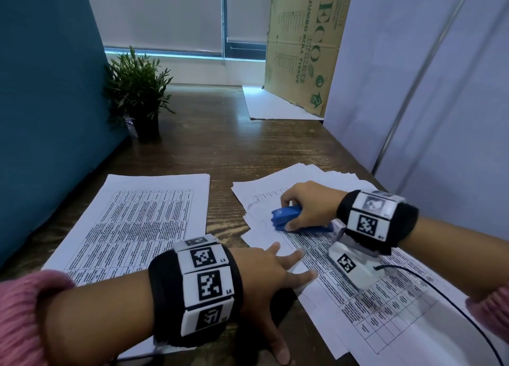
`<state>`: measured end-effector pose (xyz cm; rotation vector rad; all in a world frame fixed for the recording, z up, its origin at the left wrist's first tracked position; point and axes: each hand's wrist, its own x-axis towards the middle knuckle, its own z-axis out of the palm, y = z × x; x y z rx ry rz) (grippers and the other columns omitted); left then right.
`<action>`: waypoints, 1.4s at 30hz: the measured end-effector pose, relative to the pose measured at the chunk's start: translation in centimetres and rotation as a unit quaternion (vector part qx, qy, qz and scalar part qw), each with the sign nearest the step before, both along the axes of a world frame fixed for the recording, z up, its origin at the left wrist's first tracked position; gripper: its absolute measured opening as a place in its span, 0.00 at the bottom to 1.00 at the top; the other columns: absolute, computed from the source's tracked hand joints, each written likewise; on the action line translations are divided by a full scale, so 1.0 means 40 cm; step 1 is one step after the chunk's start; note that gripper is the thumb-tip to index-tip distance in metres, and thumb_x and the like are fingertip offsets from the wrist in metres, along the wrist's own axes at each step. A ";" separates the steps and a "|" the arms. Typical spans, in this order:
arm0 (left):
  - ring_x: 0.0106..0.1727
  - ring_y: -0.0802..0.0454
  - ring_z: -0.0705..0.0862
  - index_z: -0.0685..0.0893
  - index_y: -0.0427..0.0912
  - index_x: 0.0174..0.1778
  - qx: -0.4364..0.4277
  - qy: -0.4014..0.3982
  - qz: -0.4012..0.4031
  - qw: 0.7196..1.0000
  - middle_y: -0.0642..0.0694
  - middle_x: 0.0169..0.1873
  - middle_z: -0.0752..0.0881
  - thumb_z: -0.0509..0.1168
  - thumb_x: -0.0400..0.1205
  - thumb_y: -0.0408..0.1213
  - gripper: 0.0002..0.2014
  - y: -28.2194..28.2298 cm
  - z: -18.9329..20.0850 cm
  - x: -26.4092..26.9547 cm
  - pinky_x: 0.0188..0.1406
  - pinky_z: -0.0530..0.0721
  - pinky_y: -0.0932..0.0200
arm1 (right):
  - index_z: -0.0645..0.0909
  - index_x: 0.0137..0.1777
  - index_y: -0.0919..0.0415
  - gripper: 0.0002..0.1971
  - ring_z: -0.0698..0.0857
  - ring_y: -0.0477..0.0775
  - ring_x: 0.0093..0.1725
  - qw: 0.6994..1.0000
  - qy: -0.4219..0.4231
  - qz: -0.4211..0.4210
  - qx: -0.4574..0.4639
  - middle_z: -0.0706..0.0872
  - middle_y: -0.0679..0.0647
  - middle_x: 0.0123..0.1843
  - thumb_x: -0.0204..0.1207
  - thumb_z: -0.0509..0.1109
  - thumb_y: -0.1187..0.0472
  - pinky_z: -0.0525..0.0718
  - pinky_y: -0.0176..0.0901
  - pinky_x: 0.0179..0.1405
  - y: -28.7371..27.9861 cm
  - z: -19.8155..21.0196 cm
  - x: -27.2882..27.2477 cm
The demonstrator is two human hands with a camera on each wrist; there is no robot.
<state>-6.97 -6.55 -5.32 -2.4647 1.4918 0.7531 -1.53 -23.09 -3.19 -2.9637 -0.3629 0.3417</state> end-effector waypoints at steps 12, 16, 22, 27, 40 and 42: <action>0.83 0.41 0.38 0.38 0.65 0.80 0.008 -0.006 -0.002 1.000 0.57 0.81 0.32 0.70 0.67 0.66 0.55 -0.002 -0.005 0.000 0.78 0.56 0.31 | 0.77 0.62 0.48 0.17 0.76 0.51 0.56 0.991 -0.085 0.013 -0.106 0.81 0.49 0.57 0.73 0.70 0.54 0.76 0.45 0.55 -0.064 -0.005 -0.001; 0.83 0.42 0.39 0.39 0.65 0.80 0.007 -0.006 0.000 1.000 0.58 0.80 0.32 0.71 0.67 0.65 0.55 -0.001 -0.006 0.001 0.79 0.56 0.32 | 0.81 0.62 0.48 0.13 0.77 0.50 0.62 0.976 -0.123 0.158 -0.089 0.84 0.48 0.58 0.79 0.65 0.60 0.77 0.47 0.57 0.024 -0.016 -0.005; 0.83 0.42 0.38 0.39 0.65 0.80 0.002 -0.007 0.007 1.000 0.57 0.81 0.33 0.71 0.67 0.65 0.55 0.001 -0.007 -0.002 0.78 0.56 0.31 | 0.86 0.51 0.56 0.09 0.84 0.57 0.51 0.952 -0.112 0.235 -0.161 0.89 0.53 0.49 0.77 0.65 0.65 0.82 0.46 0.43 0.082 -0.041 0.022; 0.83 0.41 0.38 0.39 0.65 0.80 0.004 -0.006 0.005 1.000 0.57 0.81 0.33 0.71 0.67 0.65 0.55 0.000 -0.007 -0.002 0.77 0.56 0.29 | 0.83 0.50 0.63 0.09 0.83 0.59 0.50 0.937 -0.115 0.264 -0.199 0.86 0.57 0.49 0.80 0.61 0.64 0.81 0.49 0.43 0.089 -0.044 0.022; 0.83 0.43 0.38 0.38 0.66 0.80 0.010 -0.004 0.011 1.000 0.58 0.80 0.32 0.71 0.67 0.65 0.55 -0.004 -0.004 -0.002 0.78 0.56 0.31 | 0.86 0.42 0.60 0.07 0.82 0.48 0.42 0.992 -0.120 0.029 0.025 0.89 0.51 0.44 0.75 0.66 0.66 0.78 0.37 0.47 0.006 -0.007 0.034; 0.83 0.43 0.37 0.38 0.66 0.80 0.013 -0.002 0.012 1.000 0.59 0.80 0.32 0.71 0.66 0.66 0.56 -0.004 -0.005 0.000 0.78 0.56 0.31 | 0.86 0.42 0.61 0.08 0.85 0.52 0.47 0.991 -0.133 0.004 0.010 0.90 0.52 0.45 0.75 0.65 0.68 0.81 0.41 0.51 -0.008 -0.007 0.047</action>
